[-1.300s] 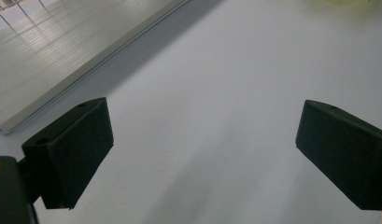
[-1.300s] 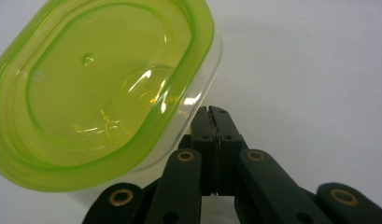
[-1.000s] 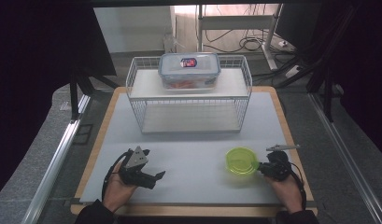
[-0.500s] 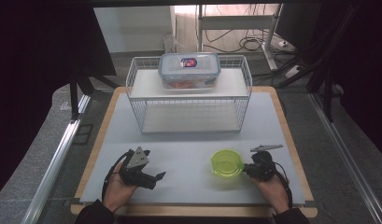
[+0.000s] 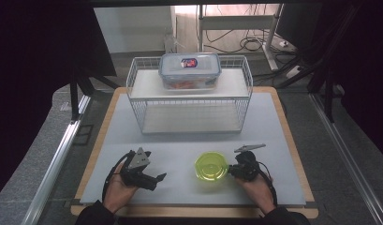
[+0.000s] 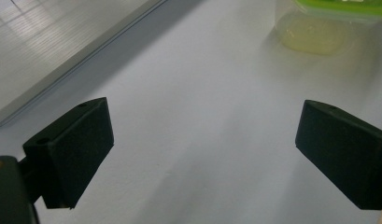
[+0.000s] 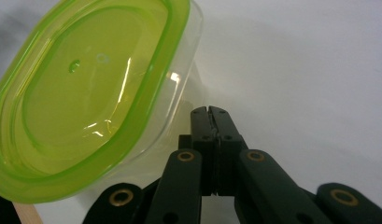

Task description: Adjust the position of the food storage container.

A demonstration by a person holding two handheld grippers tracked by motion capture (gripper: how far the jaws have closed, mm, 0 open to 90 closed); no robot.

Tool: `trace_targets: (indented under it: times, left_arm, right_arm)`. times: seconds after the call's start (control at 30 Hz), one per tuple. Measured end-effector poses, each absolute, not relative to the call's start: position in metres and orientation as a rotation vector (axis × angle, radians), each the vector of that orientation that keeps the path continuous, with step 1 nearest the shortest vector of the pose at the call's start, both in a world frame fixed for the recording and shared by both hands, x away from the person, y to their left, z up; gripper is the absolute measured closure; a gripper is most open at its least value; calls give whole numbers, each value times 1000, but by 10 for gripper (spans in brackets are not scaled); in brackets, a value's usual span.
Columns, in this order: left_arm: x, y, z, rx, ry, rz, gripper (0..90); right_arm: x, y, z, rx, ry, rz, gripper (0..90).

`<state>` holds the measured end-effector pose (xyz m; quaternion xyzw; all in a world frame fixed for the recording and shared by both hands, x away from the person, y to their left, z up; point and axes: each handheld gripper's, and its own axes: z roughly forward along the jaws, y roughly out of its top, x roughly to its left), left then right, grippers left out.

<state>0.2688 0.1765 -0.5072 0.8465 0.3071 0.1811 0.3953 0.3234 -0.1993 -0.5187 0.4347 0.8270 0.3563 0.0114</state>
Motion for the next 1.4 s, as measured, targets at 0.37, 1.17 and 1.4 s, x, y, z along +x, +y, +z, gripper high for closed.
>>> trace_targets:
  times: [0.37,1.17,1.4]
  left_arm:
    - [269,176,-508,2155,780,455,41]
    - [268,179,-508,2165,777,463,43]
    - [267,180,-508,2162,783,467,42]
  right_arm:
    - [328,-169,-521,1292,2638,1124,899]
    - [322,-204,-493,1099,2458,1024,527]
    - [311,-211,-487,1082,2453,1026,423]
